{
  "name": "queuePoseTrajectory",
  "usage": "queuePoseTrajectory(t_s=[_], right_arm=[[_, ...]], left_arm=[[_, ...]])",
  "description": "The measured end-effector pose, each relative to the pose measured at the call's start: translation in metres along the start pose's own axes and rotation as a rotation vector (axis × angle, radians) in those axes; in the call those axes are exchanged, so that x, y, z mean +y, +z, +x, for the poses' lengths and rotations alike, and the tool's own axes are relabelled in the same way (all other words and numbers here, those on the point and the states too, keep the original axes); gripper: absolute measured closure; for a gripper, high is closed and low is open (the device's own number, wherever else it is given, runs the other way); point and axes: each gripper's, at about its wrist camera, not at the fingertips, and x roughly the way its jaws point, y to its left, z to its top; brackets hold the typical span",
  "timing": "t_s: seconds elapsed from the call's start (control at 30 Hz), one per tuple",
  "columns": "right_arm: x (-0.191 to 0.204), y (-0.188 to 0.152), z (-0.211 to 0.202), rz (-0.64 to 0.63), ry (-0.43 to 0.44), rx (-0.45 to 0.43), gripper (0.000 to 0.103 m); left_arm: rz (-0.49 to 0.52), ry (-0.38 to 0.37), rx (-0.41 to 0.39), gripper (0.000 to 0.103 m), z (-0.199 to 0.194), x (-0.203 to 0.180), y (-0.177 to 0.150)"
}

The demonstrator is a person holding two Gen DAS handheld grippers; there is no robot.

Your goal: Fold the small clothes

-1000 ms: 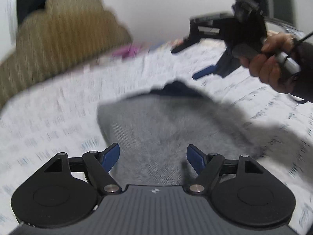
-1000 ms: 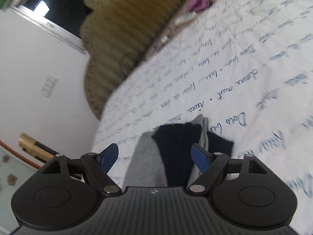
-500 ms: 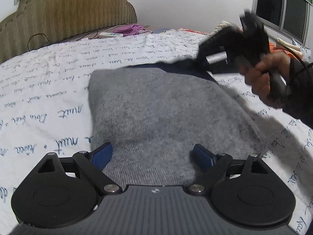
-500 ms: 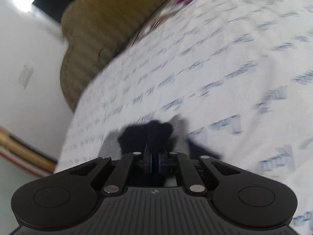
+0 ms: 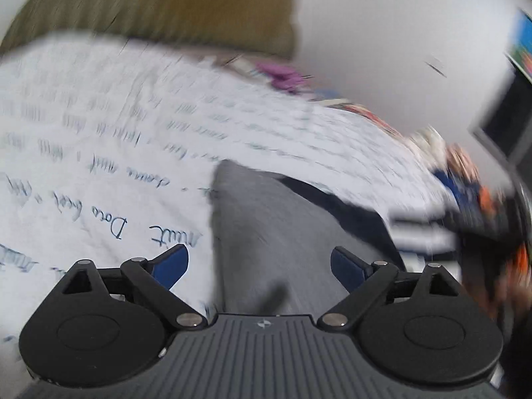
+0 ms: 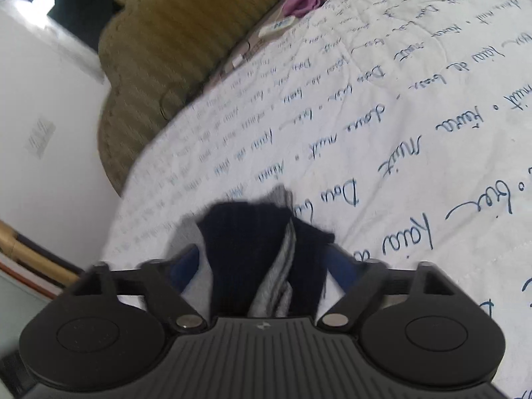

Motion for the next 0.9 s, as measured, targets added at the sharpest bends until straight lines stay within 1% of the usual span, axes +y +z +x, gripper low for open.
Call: queuePoseTrajectory(t_s=[0.03,0.07,0.1,0.13,0.17,0.2,0.23,0.27,0.3,0.37,0.4,0.43,0.47,0.5,0.53,0.57,0.6,0.63,0.67,0.7,0.73,0.8,0.83,0.87,0.9], right_arm=[[0.002,-0.002,0.006,-0.012,-0.028,0.014,0.018],[0.001,-0.003,0.014,-0.005,-0.039,0.031,0.018],[-0.001,-0.005,0.022,0.015,-0.031,0.051,0.018],[-0.004,-0.007,0.029,0.038,-0.014,0.062,0.019],[-0.005,-0.010,0.033,0.048,0.002,0.049,0.042],[-0.004,-0.011,0.034,0.037,0.011,0.035,0.073],[-0.002,-0.012,0.037,0.026,0.021,0.062,0.080],[0.000,-0.013,0.034,0.011,0.025,0.053,0.081],[0.005,-0.015,0.028,-0.032,0.025,0.038,0.081],[0.008,-0.018,0.019,-0.078,0.020,0.014,0.081],[0.004,-0.019,0.021,-0.082,0.001,0.012,0.081],[-0.002,-0.020,0.028,-0.068,-0.015,0.025,0.077],[-0.009,-0.022,0.032,-0.028,0.002,0.020,0.072],[-0.015,-0.022,0.030,0.022,0.028,0.008,0.069],[-0.017,-0.022,0.028,0.063,0.039,0.010,0.059],[-0.019,-0.023,0.022,0.092,0.048,0.019,0.043],[-0.019,-0.024,0.013,0.107,0.057,0.024,0.034],[-0.018,-0.029,0.001,0.109,0.067,0.019,0.019],[-0.017,-0.036,-0.012,0.104,0.087,0.013,0.013],[-0.018,-0.045,-0.024,0.102,0.114,0.021,0.013],[-0.020,-0.057,-0.032,0.102,0.136,0.056,0.014],[-0.021,-0.083,-0.040,0.096,0.142,0.134,0.014],[-0.021,-0.096,-0.043,0.089,0.155,0.143,0.014],[-0.018,-0.105,-0.045,0.074,0.167,0.131,0.014],[-0.013,-0.110,-0.045,0.064,0.171,0.129,0.014]], left_arm=[[-0.074,0.014,0.041,0.013,0.016,0.008,0.009],[-0.122,0.034,0.081,0.016,0.033,0.013,0.016],[-0.143,0.040,0.117,0.020,0.049,0.016,0.021],[-0.142,0.038,0.139,0.022,0.062,0.016,0.025],[-0.121,0.056,0.139,0.042,0.069,0.013,0.027],[-0.086,0.056,0.139,0.077,0.072,0.007,0.029],[-0.066,0.059,0.147,0.076,0.071,0.001,0.032],[-0.041,0.078,0.128,0.077,0.065,-0.005,0.035],[0.006,0.084,0.106,0.077,0.059,-0.012,0.035],[0.128,0.129,0.078,0.076,0.060,-0.025,0.026],[0.171,0.160,0.083,0.074,0.066,-0.029,0.018],[0.196,0.182,0.082,0.073,0.071,-0.030,0.012],[0.197,0.178,0.060,0.072,0.068,-0.028,0.009],[0.173,0.152,0.052,0.067,0.060,-0.025,0.009],[0.137,0.120,0.047,0.060,0.050,-0.021,0.010],[0.109,0.096,0.039,0.052,0.038,-0.016,0.009],[0.085,0.074,0.041,0.042,0.026,-0.009,0.005],[0.065,0.054,0.051,0.039,0.013,-0.003,-0.001],[0.041,0.034,0.063,0.036,0.003,0.004,-0.007],[0.013,0.015,0.082,0.036,-0.006,0.011,-0.016],[-0.020,-0.006,0.110,0.036,-0.010,0.017,-0.023],[-0.072,-0.049,0.182,0.038,-0.012,0.024,-0.040],[-0.056,-0.054,0.174,0.038,-0.014,0.021,-0.045],[-0.027,-0.037,0.163,0.038,-0.013,0.016,-0.047],[-0.009,-0.021,0.170,0.042,-0.010,0.010,-0.047]])
